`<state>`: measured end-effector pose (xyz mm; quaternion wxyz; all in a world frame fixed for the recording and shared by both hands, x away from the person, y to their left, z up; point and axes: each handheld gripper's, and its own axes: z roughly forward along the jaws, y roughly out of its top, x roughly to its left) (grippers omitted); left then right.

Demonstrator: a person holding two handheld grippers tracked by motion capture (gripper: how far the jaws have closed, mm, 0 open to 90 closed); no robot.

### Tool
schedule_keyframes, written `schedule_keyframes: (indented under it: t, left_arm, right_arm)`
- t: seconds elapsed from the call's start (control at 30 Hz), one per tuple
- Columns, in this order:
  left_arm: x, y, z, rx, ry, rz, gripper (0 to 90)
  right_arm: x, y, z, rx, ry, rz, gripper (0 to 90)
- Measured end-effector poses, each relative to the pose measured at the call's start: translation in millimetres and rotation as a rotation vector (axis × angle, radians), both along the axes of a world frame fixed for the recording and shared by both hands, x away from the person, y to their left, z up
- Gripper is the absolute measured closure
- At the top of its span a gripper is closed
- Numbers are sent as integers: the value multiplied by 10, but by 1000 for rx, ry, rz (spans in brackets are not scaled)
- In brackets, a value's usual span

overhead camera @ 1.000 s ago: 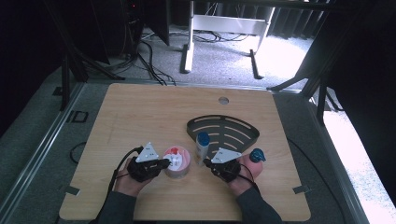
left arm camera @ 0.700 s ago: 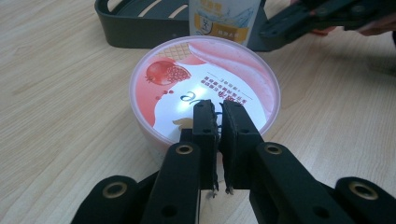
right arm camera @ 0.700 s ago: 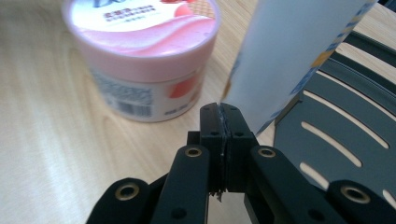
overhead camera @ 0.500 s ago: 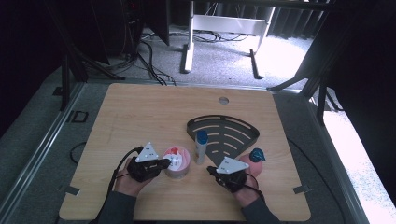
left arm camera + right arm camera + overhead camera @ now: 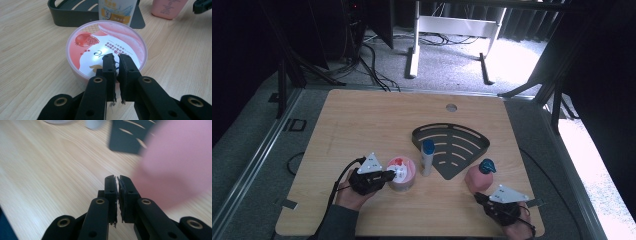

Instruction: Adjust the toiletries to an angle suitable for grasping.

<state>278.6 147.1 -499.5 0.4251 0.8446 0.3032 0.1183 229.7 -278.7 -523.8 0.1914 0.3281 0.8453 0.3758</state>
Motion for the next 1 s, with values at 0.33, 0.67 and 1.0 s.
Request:
schedule_keyframes:
  t: [0.33, 0.67, 1.0]
  left_arm:
    - [7, -6, -5, -11, 4, -4, 839]
    - [8, -5, -7, -11, 3, -7, 839]
    - [9, -6, -9, -13, 2, -9, 838]
  right_arm:
    - [162, -470, 109, -9, -32, -125, 900]
    - [625, -502, 201, 0, -31, -146, 900]
    - [754, -434, 95, 9, 22, -102, 900]
